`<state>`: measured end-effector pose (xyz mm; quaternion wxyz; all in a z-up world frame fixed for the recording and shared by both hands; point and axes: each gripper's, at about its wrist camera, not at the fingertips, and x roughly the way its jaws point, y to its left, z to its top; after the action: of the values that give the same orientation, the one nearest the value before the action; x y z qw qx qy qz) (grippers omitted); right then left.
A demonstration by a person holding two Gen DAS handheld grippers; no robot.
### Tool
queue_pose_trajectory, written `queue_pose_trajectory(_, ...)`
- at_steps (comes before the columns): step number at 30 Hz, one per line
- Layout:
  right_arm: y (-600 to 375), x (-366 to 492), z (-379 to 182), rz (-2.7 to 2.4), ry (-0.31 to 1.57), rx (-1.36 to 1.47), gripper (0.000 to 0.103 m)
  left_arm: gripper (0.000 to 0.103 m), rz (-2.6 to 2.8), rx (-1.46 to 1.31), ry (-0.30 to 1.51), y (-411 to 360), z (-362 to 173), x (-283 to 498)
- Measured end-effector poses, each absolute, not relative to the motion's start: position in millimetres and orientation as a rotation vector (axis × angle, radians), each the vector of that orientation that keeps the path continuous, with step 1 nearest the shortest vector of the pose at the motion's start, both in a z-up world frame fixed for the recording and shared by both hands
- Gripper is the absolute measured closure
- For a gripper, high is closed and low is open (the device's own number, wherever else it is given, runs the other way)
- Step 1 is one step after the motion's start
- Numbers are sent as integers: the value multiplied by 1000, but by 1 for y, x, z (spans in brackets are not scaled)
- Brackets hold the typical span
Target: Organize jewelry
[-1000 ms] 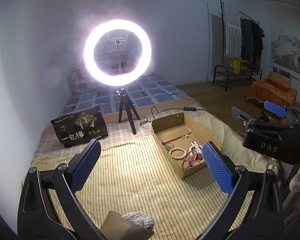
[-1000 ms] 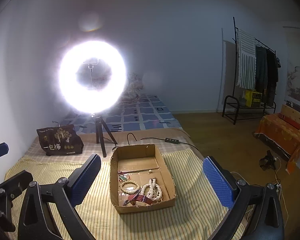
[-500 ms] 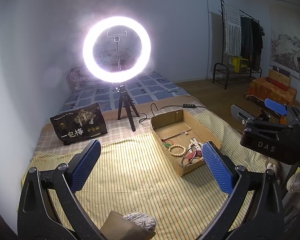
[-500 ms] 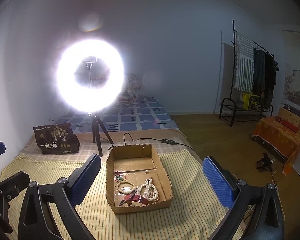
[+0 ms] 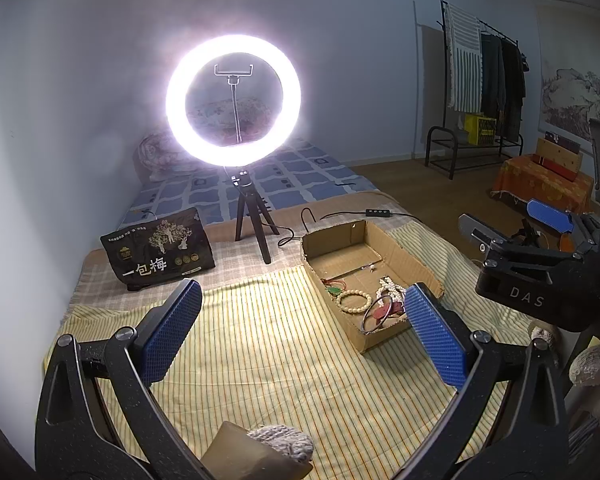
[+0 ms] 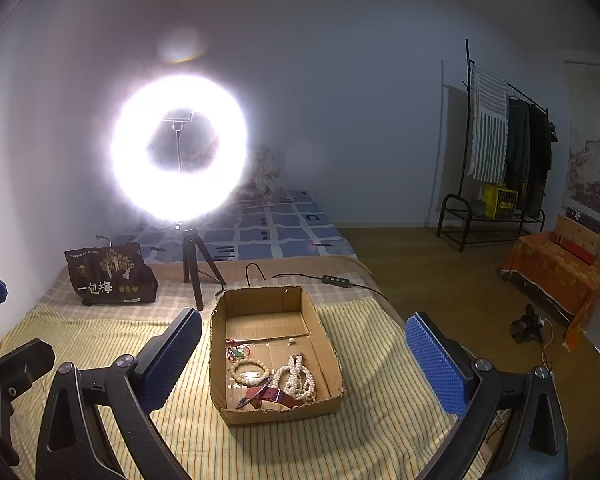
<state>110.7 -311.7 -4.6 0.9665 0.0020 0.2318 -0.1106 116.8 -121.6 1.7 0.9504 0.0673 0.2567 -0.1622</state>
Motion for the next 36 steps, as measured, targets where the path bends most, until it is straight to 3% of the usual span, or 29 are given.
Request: queue_pose_trajectory(36,-316,112,-12,-205,497,-14,0,0,-360,106,562,-120,7,121)
